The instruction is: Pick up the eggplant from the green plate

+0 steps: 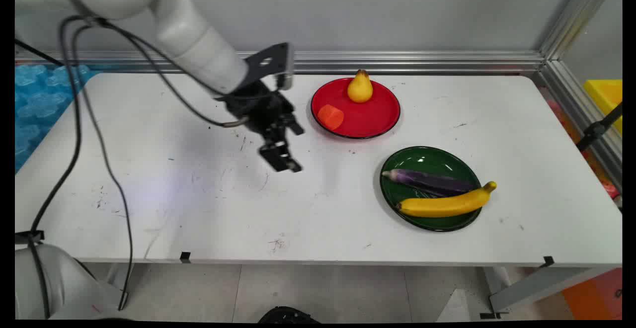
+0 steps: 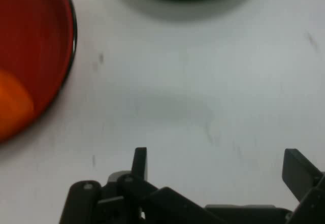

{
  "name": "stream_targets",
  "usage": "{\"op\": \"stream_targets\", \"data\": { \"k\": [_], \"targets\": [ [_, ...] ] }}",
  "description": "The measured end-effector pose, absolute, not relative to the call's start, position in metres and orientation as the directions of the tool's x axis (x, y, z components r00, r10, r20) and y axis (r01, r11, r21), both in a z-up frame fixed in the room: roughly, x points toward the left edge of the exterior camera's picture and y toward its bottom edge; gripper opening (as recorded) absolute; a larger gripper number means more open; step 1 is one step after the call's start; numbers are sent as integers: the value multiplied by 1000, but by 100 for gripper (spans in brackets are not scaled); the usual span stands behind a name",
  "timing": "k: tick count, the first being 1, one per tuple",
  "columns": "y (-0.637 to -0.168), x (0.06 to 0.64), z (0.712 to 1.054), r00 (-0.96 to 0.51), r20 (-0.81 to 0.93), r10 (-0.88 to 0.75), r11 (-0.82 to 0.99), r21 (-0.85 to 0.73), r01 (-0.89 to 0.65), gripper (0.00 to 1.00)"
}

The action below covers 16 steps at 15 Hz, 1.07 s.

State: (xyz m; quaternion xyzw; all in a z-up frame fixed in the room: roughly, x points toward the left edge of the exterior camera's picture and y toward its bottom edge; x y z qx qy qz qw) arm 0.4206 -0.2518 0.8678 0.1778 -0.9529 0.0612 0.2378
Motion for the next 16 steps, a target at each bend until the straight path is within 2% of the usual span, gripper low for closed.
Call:
{"op": "stream_targets", "data": {
  "k": [5, 16],
  "targets": [
    [-283, 380, 854, -784, 549, -289, 931, -27, -363, 100],
    [-352, 286, 789, -722, 646, -248, 946, 2, -323, 100]
  ]
}}
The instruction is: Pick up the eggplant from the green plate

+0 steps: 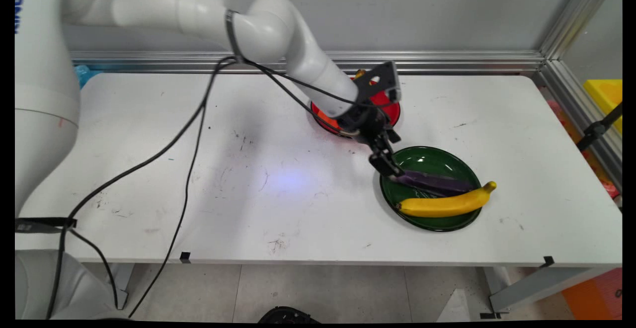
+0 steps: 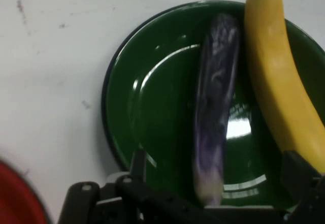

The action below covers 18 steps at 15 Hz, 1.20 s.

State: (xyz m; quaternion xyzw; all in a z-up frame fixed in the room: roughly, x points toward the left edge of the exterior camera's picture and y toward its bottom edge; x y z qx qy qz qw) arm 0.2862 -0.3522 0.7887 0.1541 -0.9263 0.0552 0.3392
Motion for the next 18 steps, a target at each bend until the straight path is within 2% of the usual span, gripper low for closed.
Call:
{"op": "stream_targets", "data": {
  "k": [7, 13, 14, 18],
  "targets": [
    [-380, 239, 746, -738, 643, -206, 966, 11, -260, 100],
    [-391, 226, 732, -749, 637, -181, 975, 14, -224, 100],
    [-393, 224, 730, -749, 638, -177, 976, 16, -217, 0],
    [-397, 222, 730, -743, 648, -169, 979, 25, -201, 0]
  ]
}}
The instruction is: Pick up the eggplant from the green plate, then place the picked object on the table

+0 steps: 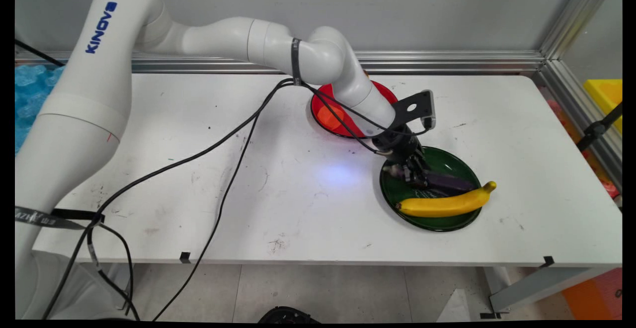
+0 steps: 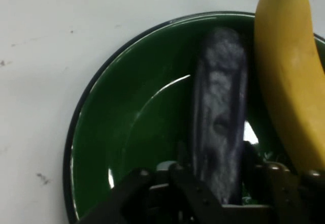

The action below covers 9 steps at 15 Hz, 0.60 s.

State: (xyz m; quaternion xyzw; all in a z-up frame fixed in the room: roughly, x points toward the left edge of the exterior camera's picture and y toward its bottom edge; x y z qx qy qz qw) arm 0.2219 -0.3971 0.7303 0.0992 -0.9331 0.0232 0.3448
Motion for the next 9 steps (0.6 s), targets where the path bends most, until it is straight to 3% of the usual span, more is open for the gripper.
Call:
{"op": "stream_targets", "data": {
  "k": [9],
  "targets": [
    [-397, 239, 764, -727, 665, -172, 977, 23, -210, 0]
  ]
}}
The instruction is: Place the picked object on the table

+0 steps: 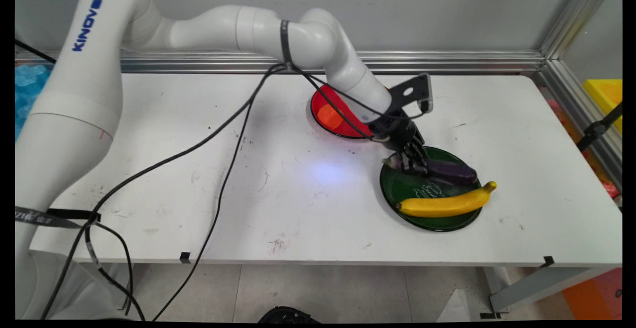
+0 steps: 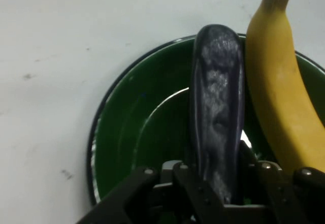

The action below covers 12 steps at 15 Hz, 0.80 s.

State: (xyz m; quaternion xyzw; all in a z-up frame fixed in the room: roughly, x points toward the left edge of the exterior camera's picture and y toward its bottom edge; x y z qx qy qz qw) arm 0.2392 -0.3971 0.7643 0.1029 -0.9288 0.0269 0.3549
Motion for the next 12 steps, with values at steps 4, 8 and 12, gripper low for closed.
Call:
{"op": "stream_targets", "data": {
  "k": [4, 8, 12],
  "targets": [
    [-381, 270, 793, -725, 649, -231, 961, 34, -275, 0],
    [-348, 308, 815, -739, 610, -286, 946, 58, -319, 0],
    [-313, 343, 828, -765, 563, -313, 942, 82, -325, 0]
  ]
}}
